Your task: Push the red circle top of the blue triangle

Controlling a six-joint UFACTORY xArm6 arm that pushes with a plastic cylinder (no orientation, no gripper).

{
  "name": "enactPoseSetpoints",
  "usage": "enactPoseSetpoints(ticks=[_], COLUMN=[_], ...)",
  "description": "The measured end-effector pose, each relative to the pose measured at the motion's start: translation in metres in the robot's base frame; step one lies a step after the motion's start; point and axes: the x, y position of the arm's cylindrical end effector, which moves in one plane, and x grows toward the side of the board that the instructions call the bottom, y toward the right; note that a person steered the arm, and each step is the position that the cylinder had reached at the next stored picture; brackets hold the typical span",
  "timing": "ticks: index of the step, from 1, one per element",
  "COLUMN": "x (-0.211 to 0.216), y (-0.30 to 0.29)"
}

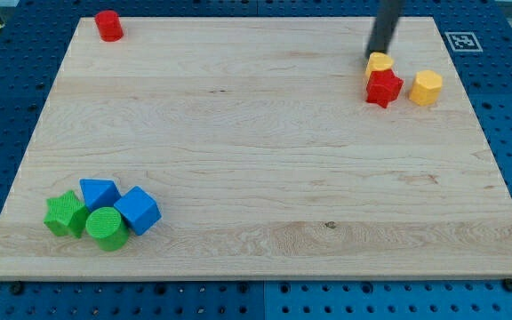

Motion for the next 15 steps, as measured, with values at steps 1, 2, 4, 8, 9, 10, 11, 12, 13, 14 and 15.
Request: enactPoseSetpoints(ticks=[1,2,4,8,9,10,11,12,13,14,15], x=[-0.019,-0.015,-0.007,-0.089,-0.089,-0.089,-0.089,-0.088,-0.073,-0.054,-0.05], y=[-0.091,-0.215,-0.427,-0.454,-0.434,-0.418,-0.388,-0.391,-0.398,-0.396,-0.383])
